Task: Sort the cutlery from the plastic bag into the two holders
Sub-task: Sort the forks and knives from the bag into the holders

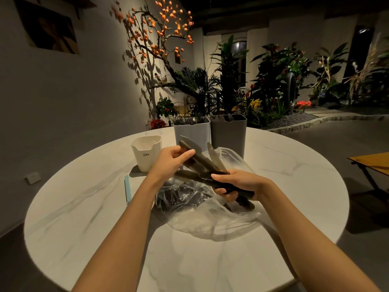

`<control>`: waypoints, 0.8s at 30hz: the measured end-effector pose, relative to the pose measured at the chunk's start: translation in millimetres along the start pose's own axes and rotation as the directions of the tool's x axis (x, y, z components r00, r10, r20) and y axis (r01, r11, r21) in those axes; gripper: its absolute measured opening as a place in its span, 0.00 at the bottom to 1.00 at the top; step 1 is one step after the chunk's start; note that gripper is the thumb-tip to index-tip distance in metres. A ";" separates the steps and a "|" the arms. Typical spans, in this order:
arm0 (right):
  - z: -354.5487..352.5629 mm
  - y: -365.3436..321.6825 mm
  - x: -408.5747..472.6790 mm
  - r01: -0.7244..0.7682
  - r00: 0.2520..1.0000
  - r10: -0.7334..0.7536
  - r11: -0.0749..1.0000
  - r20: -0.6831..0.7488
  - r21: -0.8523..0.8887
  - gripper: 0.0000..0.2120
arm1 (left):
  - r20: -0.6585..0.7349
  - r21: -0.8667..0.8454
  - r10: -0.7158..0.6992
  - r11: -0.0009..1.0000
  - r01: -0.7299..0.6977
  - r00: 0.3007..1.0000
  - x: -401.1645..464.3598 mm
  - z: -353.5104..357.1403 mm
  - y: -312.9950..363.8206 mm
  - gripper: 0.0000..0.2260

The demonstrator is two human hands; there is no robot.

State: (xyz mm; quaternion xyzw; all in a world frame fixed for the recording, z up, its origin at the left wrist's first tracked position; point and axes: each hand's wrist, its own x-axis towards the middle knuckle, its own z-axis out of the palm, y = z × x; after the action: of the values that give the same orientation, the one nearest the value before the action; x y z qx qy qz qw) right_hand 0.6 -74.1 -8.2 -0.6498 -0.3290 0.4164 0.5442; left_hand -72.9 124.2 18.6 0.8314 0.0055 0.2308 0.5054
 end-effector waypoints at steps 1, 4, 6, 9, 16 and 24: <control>0.1 0.0 0.5 0.001 1.000 -0.002 1.000 -0.003 -0.009 0.07 | -0.014 -0.009 0.003 1.000 -0.003 1.000 -0.1 0.5 0.2 0.06; -0.2 0.6 1.5 0.017 1.000 -0.017 1.000 -0.008 -0.020 0.07 | -0.048 -0.058 0.005 0.998 -0.007 0.999 0.0 1.9 0.6 0.04; -1.1 1.5 1.7 0.027 1.000 -0.027 1.000 0.000 -0.003 0.07 | -0.069 -0.079 -0.005 0.997 0.000 0.998 0.0 2.7 0.0 0.03; -4.2 2.6 1.7 0.028 0.999 -0.029 0.999 0.018 0.028 0.08 | -0.114 -0.131 -0.044 0.991 0.029 0.993 0.9 3.4 -2.7 0.04; -13.0 7.3 5.6 0.014 1.000 -0.013 0.999 -0.020 0.047 0.15 | -0.220 -0.287 -0.140 0.955 0.073 0.965 5.9 -2.9 -12.8 0.06; -19.0 9.9 5.5 0.029 0.997 -0.023 0.996 -0.068 0.085 0.16 | -0.354 -0.415 -0.228 0.907 0.066 0.907 13.0 -9.4 -25.3 0.08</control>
State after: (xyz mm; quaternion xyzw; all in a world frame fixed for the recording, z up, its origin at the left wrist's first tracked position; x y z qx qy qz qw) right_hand 19.8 -79.3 -17.8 -0.6350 -0.3006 0.4010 0.5879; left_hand -59.2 147.6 5.8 0.6459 0.1246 0.3504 0.6667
